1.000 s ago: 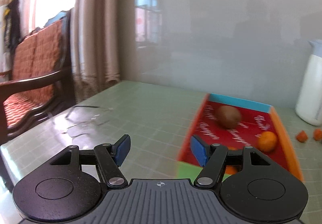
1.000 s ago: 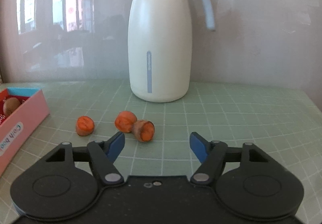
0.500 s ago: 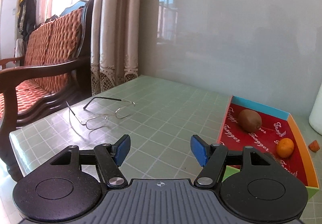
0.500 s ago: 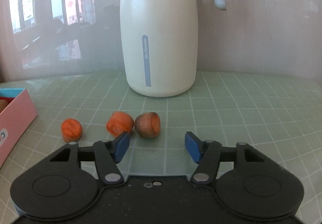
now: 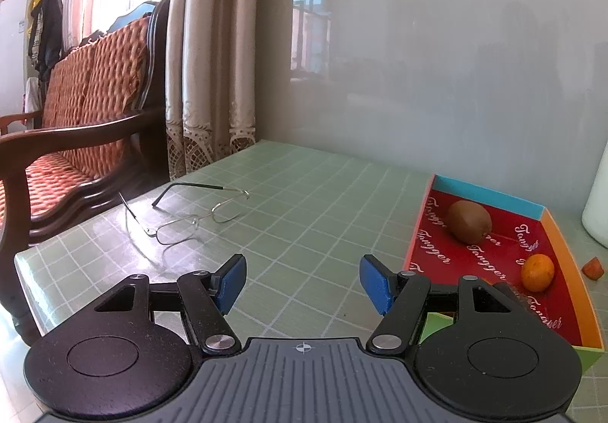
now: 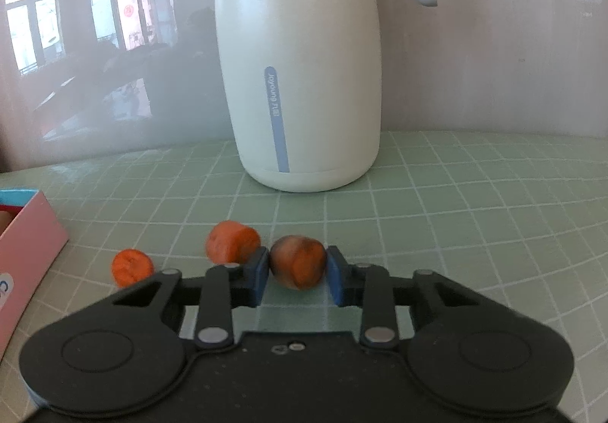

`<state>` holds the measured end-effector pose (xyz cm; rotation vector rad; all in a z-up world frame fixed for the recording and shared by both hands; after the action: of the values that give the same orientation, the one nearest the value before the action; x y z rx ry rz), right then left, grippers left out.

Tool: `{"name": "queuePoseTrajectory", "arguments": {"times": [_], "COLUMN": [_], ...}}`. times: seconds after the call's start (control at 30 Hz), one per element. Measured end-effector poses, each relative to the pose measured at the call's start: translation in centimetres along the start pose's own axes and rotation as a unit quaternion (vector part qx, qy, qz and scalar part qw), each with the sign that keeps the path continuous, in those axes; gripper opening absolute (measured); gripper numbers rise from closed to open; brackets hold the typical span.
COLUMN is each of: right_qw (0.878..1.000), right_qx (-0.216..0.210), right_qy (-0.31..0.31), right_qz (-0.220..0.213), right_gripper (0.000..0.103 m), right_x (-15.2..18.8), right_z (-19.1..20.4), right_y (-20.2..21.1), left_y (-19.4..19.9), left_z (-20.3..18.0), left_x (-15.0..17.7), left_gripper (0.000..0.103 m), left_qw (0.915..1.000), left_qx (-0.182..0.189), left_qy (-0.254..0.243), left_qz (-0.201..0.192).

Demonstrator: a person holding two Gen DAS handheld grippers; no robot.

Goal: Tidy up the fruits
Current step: 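Carry the brown nut with the right tool into the red box and release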

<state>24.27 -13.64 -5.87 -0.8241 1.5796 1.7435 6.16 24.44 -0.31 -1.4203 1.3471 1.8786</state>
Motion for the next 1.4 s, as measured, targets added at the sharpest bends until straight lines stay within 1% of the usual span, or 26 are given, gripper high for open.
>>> {"name": "queuePoseTrajectory", "arguments": {"times": [0.13,0.27,0.4,0.53,0.67,0.8,1.07,1.27,1.4], "right_qw": [1.0,0.999,0.999,0.998,0.995,0.99,0.979,0.971,0.967], "right_qx": [0.002,-0.002,-0.013,-0.034,-0.067,-0.105,-0.168,-0.196,-0.206], "right_qy": [0.021,0.038,0.046,0.048,0.054,0.067,0.1,0.122,0.14], "right_qz": [-0.004,-0.014,-0.02,-0.036,-0.05,-0.062,-0.059,-0.053,-0.051], "right_gripper": [0.03,0.03,0.03,0.03,0.03,0.03,0.03,0.03,0.03], "right_x": [0.7,0.9,0.7,0.1,-0.6,-1.0,0.3,1.4,2.3], "right_z": [0.2,0.2,0.8,2.1,5.0,9.0,16.6,20.5,21.9], "right_y": [0.7,2.4,4.0,6.0,7.5,8.5,9.4,9.8,10.1], "left_y": [0.1,0.3,0.6,0.9,1.1,1.2,0.9,0.9,0.8], "left_z": [0.0,-0.2,-0.2,0.1,0.8,1.7,4.2,5.8,6.1], "left_x": [0.0,-0.1,-0.2,-0.4,-0.4,-0.4,-0.1,0.1,0.2], "left_gripper": [0.066,0.066,0.066,0.066,0.066,0.066,0.066,0.066,0.066], "left_qw": [1.0,0.9999,0.9999,0.9999,0.9999,0.9999,0.9995,0.999,0.999], "left_qx": [0.005,0.008,0.009,0.004,-0.002,-0.011,-0.032,-0.043,-0.043], "left_qy": [0.004,0.005,0.006,0.001,-0.001,-0.003,0.002,0.005,0.011], "left_qz": [-0.001,-0.004,-0.007,-0.01,-0.01,-0.009,-0.001,0.002,0.003]}}
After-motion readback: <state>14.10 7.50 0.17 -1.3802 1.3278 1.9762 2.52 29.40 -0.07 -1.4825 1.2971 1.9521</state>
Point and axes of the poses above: each gripper's, at about its wrist camera, not at the fingertips, and y roughly against the way its jaws point, z to its left, x to its underside, the point moved 5 cm from there along -y, roughly the way its jaws point, and after that the axes turned 1 degree about -y, right-handed, at the moved point
